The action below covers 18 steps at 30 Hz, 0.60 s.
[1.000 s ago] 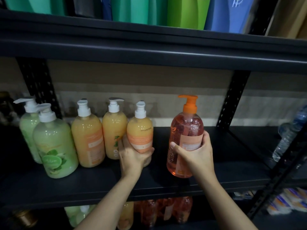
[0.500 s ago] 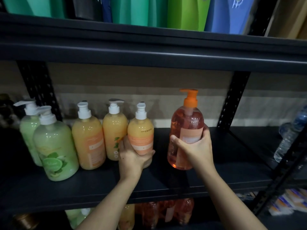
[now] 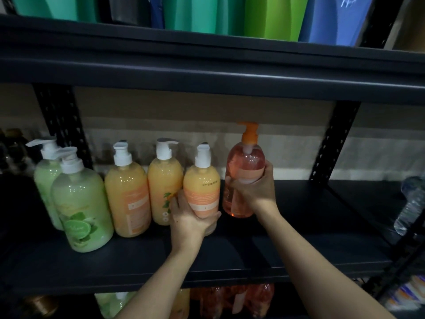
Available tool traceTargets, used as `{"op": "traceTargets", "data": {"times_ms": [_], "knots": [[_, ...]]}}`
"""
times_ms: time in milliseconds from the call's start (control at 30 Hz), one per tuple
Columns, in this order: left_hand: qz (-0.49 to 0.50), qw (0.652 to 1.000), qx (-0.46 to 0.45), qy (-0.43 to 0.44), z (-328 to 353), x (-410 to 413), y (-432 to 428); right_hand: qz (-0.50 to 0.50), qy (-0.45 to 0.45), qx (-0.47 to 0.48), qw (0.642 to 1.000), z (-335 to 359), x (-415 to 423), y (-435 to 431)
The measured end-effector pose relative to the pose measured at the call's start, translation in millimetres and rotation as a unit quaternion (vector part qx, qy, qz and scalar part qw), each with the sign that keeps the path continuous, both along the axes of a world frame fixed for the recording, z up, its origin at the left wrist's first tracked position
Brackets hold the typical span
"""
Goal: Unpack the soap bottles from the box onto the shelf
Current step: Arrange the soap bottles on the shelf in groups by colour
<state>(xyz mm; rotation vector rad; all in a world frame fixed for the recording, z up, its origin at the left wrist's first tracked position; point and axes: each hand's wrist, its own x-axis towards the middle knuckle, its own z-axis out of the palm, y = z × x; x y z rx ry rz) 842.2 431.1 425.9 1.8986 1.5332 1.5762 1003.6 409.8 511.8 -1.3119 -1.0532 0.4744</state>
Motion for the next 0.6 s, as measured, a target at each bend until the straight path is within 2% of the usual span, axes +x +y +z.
{"op": "traceTargets", "data": {"times_ms": [600], "knots": [[0.003,1.0,0.018,-0.009,-0.6,3.0,1.2,0.024,0.003,-0.021,0.999,-43.4,-1.6,7.3]]}}
